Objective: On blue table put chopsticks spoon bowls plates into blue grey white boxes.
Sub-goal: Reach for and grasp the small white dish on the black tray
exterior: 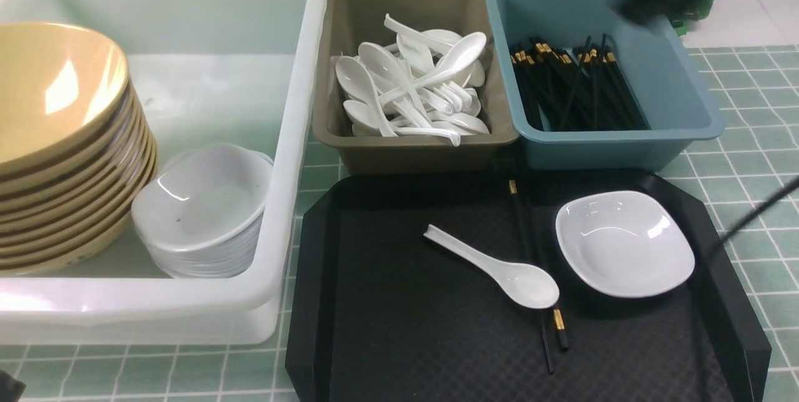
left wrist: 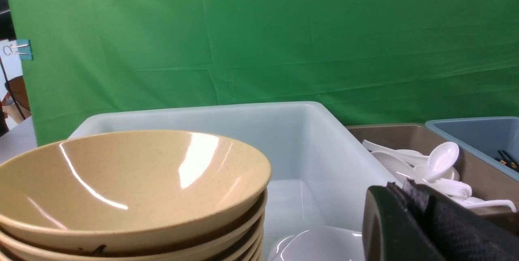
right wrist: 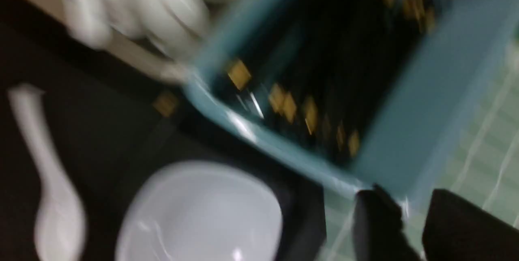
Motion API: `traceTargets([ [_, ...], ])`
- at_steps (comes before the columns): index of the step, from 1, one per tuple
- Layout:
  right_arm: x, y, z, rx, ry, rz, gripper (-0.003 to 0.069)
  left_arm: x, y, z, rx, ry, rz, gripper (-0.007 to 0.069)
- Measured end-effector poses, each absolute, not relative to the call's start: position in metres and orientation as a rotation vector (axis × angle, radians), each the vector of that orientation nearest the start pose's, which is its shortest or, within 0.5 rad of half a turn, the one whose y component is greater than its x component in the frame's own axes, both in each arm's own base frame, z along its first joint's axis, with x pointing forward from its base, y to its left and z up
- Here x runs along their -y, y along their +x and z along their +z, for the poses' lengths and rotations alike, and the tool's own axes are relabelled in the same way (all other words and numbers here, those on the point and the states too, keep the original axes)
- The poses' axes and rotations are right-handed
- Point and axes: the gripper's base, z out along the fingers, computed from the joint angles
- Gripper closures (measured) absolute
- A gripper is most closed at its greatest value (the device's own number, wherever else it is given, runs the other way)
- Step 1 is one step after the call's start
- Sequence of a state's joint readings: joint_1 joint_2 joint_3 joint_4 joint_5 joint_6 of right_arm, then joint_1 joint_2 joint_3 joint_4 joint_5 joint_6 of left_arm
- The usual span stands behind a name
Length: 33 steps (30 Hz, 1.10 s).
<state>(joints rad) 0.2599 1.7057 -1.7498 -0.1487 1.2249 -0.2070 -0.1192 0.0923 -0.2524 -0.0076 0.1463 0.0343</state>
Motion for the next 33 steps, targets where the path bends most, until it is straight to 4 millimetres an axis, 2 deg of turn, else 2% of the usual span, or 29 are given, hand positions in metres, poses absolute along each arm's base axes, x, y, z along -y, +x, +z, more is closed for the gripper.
traceTargets([
  [1,-0.056,0.353,0.34,-2.713,-0.563,-0.119,0.0483,0.006,0.05,0.279,-1.465,0.108,-0.076,0.062],
  [2,-0.048,0.348,0.321,-2.778,-0.54,-0.047,0.0494,0.006,0.05,0.279,-1.463,0.108,-0.076,0.062],
  [5,-0.047,0.332,0.272,-2.821,-0.532,0.131,0.0515,0.006,0.05,0.28,-1.463,0.108,-0.076,0.062],
  [6,-0.048,0.332,0.27,-2.806,-0.533,0.134,0.0516,0.006,0.05,0.28,-1.463,0.108,-0.076,0.062],
  [8,-0.048,0.322,0.234,-2.773,-0.467,0.167,0.0519,0.006,0.05,0.28,-1.461,0.108,-0.076,0.062],
  [10,-0.047,0.32,0.218,-2.745,-0.437,0.148,0.0509,0.006,0.05,0.28,-1.46,0.107,-0.077,0.062],
  [13,-0.046,0.322,0.213,-2.712,-0.423,0.132,0.0478,0.006,0.05,0.28,-1.46,0.107,-0.077,0.062],
  [19,-0.045,0.334,0.21,-2.599,-0.403,0.095,0.0307,0.006,0.05,0.28,-1.46,0.107,-0.076,0.062],
  [22,-0.045,0.339,0.201,-2.599,-0.401,0.088,0.0268,0.006,0.05,0.28,-1.459,0.112,-0.07,0.062],
  [28,-0.046,0.344,0.177,-2.673,-0.385,0.102,0.0264,0.006,0.05,0.28,-1.461,0.112,-0.07,0.062],
  [31,-0.047,0.343,0.171,-2.71,-0.37,0.123,0.0279,0.006,0.05,0.28,-1.461,0.112,-0.07,0.062],
  [33,-0.048,0.341,0.169,-2.741,-0.363,0.144,0.033,0.006,0.05,0.28,-1.461,0.112,-0.07,0.062],
])
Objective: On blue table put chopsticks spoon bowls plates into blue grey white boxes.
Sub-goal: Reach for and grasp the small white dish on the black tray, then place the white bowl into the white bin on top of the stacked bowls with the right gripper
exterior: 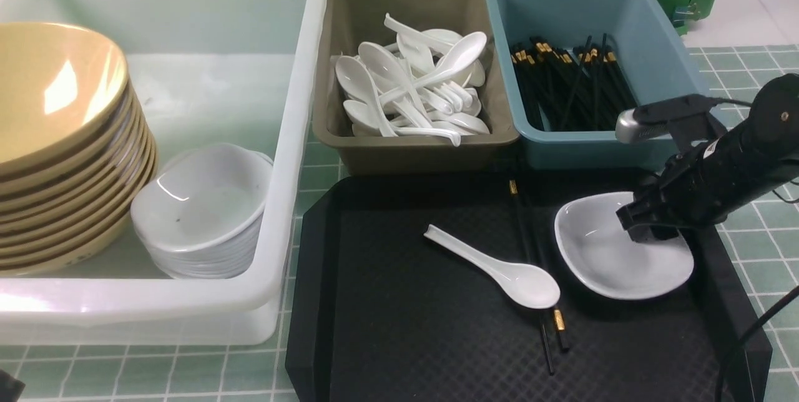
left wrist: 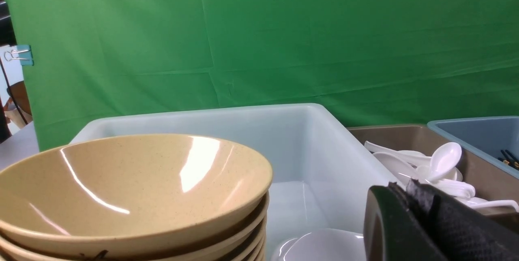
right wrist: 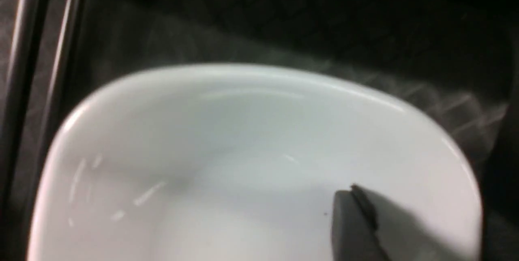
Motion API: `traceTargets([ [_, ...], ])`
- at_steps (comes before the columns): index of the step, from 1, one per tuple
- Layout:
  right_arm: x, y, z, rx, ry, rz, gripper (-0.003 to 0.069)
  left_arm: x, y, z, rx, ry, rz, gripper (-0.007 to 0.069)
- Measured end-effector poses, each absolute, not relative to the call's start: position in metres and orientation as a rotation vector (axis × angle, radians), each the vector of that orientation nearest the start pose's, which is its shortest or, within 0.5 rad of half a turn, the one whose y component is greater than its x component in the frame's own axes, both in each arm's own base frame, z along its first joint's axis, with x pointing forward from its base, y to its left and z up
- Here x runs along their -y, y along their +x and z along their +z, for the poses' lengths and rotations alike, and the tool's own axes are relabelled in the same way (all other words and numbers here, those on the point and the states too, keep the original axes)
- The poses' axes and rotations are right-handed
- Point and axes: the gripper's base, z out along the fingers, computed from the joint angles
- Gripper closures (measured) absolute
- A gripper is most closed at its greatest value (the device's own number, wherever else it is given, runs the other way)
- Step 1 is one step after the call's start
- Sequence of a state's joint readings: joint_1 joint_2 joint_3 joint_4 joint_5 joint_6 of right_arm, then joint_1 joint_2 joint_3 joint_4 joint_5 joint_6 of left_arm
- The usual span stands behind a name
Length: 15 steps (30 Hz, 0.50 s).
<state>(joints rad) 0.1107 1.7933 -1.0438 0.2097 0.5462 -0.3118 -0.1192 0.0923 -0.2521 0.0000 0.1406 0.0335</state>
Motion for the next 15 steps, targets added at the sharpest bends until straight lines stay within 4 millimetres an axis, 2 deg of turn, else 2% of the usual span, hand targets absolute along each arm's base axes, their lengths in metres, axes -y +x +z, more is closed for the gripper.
traceTargets([
  [3,-0.049,0.337,0.17,-2.772,-0.381,0.172,0.0428,0.006,0.05,0.28,-1.461,0.112,-0.07,0.062],
  [6,-0.05,0.334,0.176,-2.774,-0.401,0.181,0.0446,0.006,0.05,0.28,-1.461,0.112,-0.07,0.062],
  [8,-0.05,0.327,0.188,-2.777,-0.415,0.2,0.0481,0.006,0.05,0.279,-1.465,0.112,-0.07,0.062],
  [10,-0.051,0.319,0.208,-2.746,-0.419,0.231,0.0547,0.006,0.05,0.279,-1.47,0.112,-0.07,0.062],
  [11,-0.052,0.317,0.213,-2.735,-0.422,0.234,0.0557,0.006,0.05,0.279,-1.47,0.112,-0.07,0.062],
  [12,-0.053,0.309,0.238,-2.658,-0.44,0.246,0.0584,0.006,0.05,0.279,-1.472,0.113,-0.07,0.062],
  [13,-0.053,0.309,0.238,-2.657,-0.444,0.245,0.0585,0.006,0.05,0.279,-1.472,0.113,-0.07,0.062],
  [15,-0.063,0.3,0.28,-2.492,-0.489,0.261,0.0587,0.006,0.05,0.279,-1.472,0.116,-0.064,0.062],
])
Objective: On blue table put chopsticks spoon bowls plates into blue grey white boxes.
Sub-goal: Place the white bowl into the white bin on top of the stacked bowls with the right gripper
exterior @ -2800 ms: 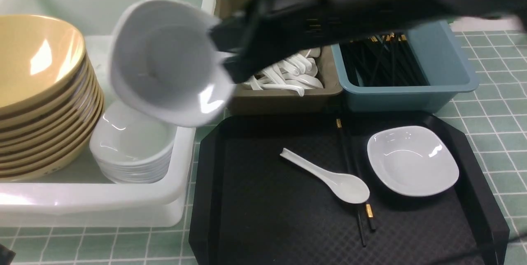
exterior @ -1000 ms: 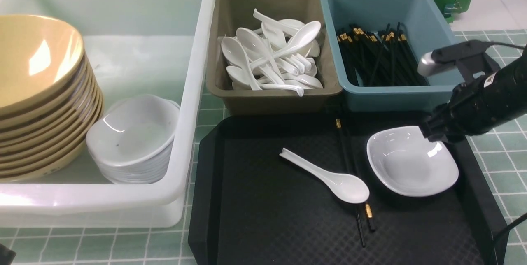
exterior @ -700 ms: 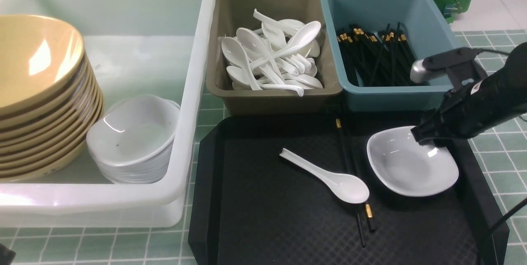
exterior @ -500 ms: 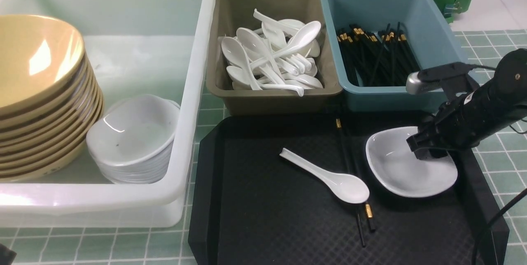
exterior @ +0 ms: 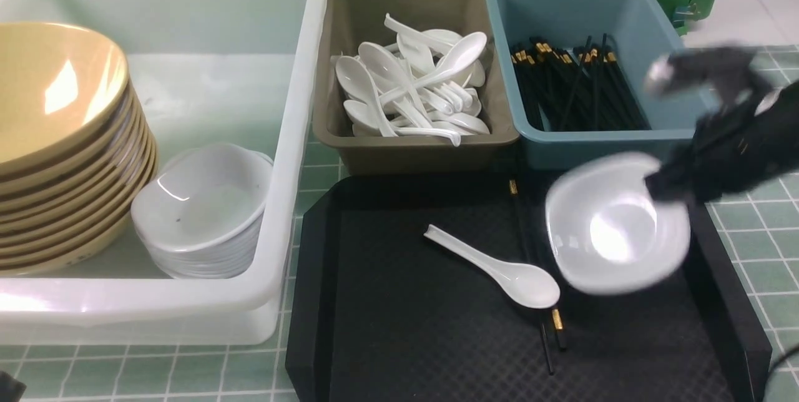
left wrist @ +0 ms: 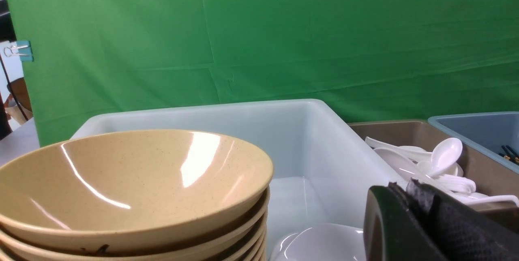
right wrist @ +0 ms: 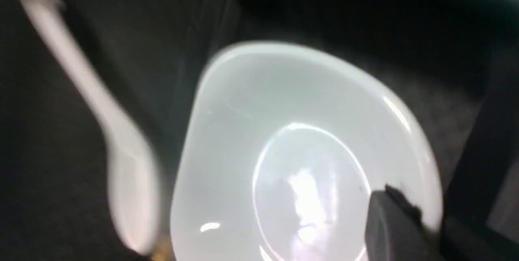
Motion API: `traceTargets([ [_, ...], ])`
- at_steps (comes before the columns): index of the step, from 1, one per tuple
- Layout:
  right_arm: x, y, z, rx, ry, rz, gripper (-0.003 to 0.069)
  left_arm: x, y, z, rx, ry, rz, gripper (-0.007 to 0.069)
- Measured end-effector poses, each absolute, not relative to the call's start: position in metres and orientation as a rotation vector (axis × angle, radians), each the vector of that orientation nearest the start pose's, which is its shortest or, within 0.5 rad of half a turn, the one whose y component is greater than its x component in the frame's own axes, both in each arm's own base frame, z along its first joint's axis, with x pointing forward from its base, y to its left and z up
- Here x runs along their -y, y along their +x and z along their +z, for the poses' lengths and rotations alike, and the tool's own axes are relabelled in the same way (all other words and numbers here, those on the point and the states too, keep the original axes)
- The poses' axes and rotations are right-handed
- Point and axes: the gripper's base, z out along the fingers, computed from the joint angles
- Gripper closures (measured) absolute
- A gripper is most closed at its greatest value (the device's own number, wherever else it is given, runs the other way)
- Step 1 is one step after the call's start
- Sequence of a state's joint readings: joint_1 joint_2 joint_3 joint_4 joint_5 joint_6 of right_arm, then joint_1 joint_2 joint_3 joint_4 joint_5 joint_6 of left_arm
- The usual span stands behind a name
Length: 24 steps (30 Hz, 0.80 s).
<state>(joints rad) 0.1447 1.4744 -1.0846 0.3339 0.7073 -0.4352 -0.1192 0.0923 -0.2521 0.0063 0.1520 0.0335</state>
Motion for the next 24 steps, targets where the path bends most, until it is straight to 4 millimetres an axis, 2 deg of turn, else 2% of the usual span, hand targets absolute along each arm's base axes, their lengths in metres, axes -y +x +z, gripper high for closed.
traceTargets([
  [2,-0.084,0.295,0.321,-2.302,-0.545,0.288,0.0587,0.006,0.05,0.279,-1.472,0.117,-0.063,0.062],
  [3,-0.093,0.292,0.334,-2.232,-0.576,0.296,0.0587,0.006,0.05,0.279,-1.472,0.117,-0.063,0.062],
  [4,-0.111,0.287,0.354,-2.127,-0.608,0.331,0.0587,0.006,0.05,0.279,-1.472,0.117,-0.063,0.062],
  [6,-0.137,0.282,0.375,-2.002,-0.661,0.381,0.0587,0.006,0.05,0.279,-1.472,0.117,-0.063,0.062],
  [7,-0.158,0.278,0.385,-1.926,-0.699,0.423,0.0587,0.006,0.05,0.279,-1.472,0.117,-0.063,0.062],
  [9,-0.2,0.274,0.394,-1.816,-0.776,0.485,0.0587,0.006,0.05,0.279,-1.472,0.117,-0.063,0.062],
  [11,-0.236,0.274,0.39,-1.753,-0.85,0.515,0.0587,0.006,0.05,0.279,-1.472,0.117,-0.063,0.062],
  [12,-0.24,0.274,0.391,-1.739,-0.853,0.517,0.0587,0.006,0.05,0.279,-1.472,0.117,-0.063,0.062],
  [13,-0.256,0.275,0.384,-1.726,-0.896,0.521,0.0587,0.006,0.05,0.279,-1.472,0.117,-0.063,0.062],
  [14,-0.286,0.277,0.37,-1.687,-0.979,0.51,0.0587,0.006,0.05,0.279,-1.472,0.117,-0.063,0.062],
  [16,-0.32,0.284,0.345,-1.653,-1.082,0.478,0.0587,0.006,0.05,0.279,-1.472,0.117,-0.063,0.062],
  [20,-0.352,0.303,0.305,-1.693,-1.114,0.479,0.0587,0.006,0.05,0.279,-1.471,0.117,-0.063,0.062],
  [24,-0.365,0.315,0.287,-1.731,-1.077,0.5,0.0566,0.006,0.05,0.279,-1.471,0.118,-0.062,0.062],
])
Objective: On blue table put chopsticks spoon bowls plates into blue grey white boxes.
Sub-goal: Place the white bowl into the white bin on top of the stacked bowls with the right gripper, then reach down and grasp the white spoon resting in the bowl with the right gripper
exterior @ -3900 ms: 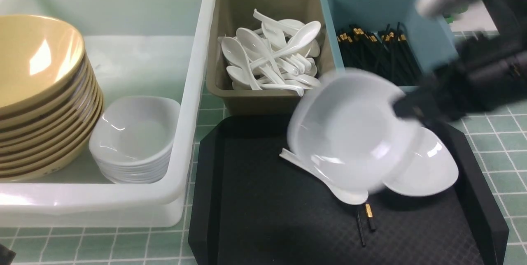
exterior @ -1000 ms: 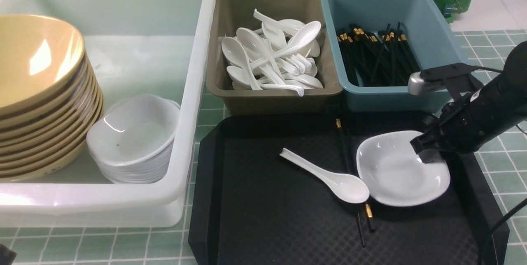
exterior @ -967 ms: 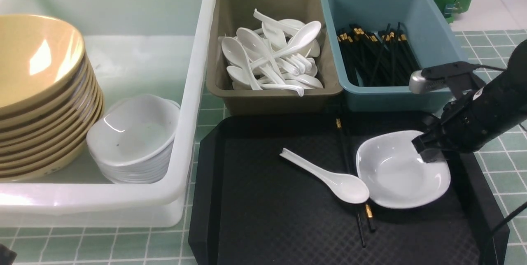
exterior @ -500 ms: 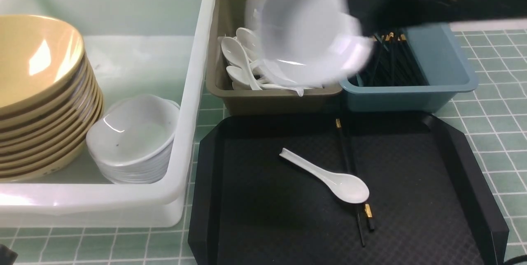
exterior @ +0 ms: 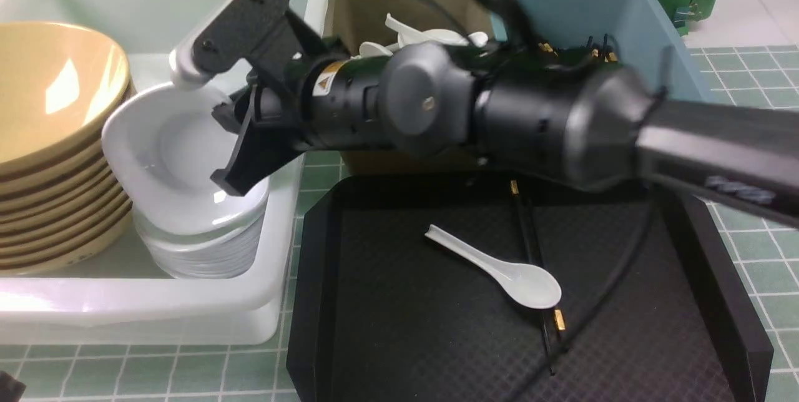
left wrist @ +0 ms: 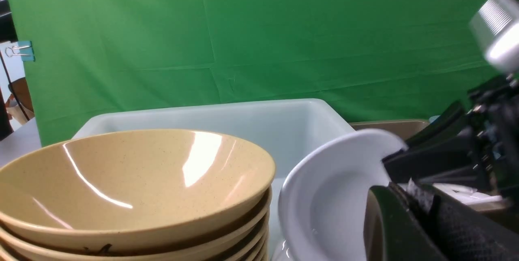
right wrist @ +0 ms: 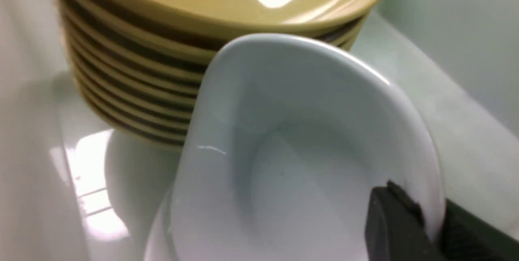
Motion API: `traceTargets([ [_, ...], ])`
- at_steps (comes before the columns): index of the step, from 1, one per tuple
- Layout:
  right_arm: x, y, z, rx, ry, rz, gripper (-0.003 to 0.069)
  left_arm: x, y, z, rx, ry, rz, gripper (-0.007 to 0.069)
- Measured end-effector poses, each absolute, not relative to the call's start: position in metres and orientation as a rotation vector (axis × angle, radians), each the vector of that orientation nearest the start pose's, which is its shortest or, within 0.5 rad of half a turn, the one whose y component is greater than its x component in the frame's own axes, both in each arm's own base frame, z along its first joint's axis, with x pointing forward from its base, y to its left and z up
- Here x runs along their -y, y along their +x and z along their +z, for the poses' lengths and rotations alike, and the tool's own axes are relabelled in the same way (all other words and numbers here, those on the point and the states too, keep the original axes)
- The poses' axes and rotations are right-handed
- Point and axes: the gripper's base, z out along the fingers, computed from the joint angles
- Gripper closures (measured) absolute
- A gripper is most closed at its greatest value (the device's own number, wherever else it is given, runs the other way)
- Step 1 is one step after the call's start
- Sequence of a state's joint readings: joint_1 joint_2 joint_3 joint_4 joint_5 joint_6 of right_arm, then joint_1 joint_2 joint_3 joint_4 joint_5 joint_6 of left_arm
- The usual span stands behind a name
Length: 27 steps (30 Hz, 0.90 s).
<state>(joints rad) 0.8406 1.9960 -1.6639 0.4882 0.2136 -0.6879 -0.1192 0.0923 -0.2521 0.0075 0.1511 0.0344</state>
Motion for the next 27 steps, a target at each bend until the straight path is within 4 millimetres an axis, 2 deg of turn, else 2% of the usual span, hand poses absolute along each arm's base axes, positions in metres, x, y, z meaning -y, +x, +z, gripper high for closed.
traceTargets([
  [2,-0.369,0.318,0.28,-1.741,-1.084,0.496,0.0531,0.006,0.05,0.279,-1.47,0.119,-0.06,0.062],
  [3,-0.37,0.32,0.276,-1.751,-1.08,0.499,0.0461,0.006,0.05,0.279,-1.47,0.119,-0.06,0.062],
  [5,-0.37,0.32,0.277,-1.759,-1.067,0.509,0.0379,0.006,0.05,0.279,-1.47,0.119,-0.06,0.062],
  [6,-0.369,0.319,0.281,-1.753,-1.061,0.513,0.0326,0.006,0.05,0.279,-1.47,0.119,-0.06,0.062],
  [7,-0.369,0.319,0.284,-1.749,-1.062,0.513,0.031,0.006,0.05,0.279,-1.47,0.119,-0.06,0.062],
  [9,-0.361,0.316,0.3,-1.74,-1.074,0.519,0.0237,0.006,0.05,0.279,-1.47,0.12,-0.06,0.062],
  [12,-0.335,0.309,0.332,-1.752,-1.133,0.49,0.0197,0.006,0.05,0.279,-1.47,0.12,-0.06,0.062],
  [13,-0.319,0.309,0.345,-1.786,-1.146,0.464,0.0195,0.006,0.05,0.279,-1.47,0.12,-0.06,0.062],
  [14,-0.316,0.309,0.347,-1.801,-1.135,0.467,0.0196,0.006,0.05,0.279,-1.47,0.12,-0.06,0.062],
  [15,-0.294,0.31,0.358,-1.879,-1.122,0.427,0.02,0.006,0.05,0.279,-1.47,0.12,-0.06,0.062],
  [17,-0.273,0.312,0.362,-1.985,-1.077,0.395,0.0208,0.006,0.05,0.279,-1.47,0.12,-0.06,0.062],
  [18,-0.248,0.316,0.357,-2.126,-1.042,0.329,0.0222,0.006,0.05,0.279,-1.47,0.12,-0.06,0.062],
  [19,-0.234,0.318,0.348,-2.216,-1.033,0.29,0.023,0.006,0.05,0.279,-1.47,0.12,-0.06,0.062],
  [20,-0.219,0.319,0.326,-2.331,-1.035,0.248,0.0237,0.006,0.05,0.279,-1.47,0.12,-0.06,0.062],
  [22,-0.211,0.319,0.312,-2.395,-1.037,0.223,0.024,0.006,0.05,0.279,-1.47,0.12,-0.06,0.062],
  [23,-0.2,0.315,0.271,-2.52,-1.063,0.188,0.0244,0.006,0.05,0.279,-1.47,0.12,-0.06,0.062],
  [24,-0.2,0.314,0.268,-2.528,-1.067,0.187,0.0245,0.006,0.05,0.279,-1.47,0.12,-0.06,0.062],
  [25,-0.197,0.31,0.245,-2.57,-1.084,0.175,0.0246,0.006,0.05,0.279,-1.47,0.12,-0.06,0.062],
  [27,-0.195,0.307,0.215,-2.596,-1.103,0.163,0.0246,0.006,0.05,0.279,-1.47,0.12,-0.06,0.062],
])
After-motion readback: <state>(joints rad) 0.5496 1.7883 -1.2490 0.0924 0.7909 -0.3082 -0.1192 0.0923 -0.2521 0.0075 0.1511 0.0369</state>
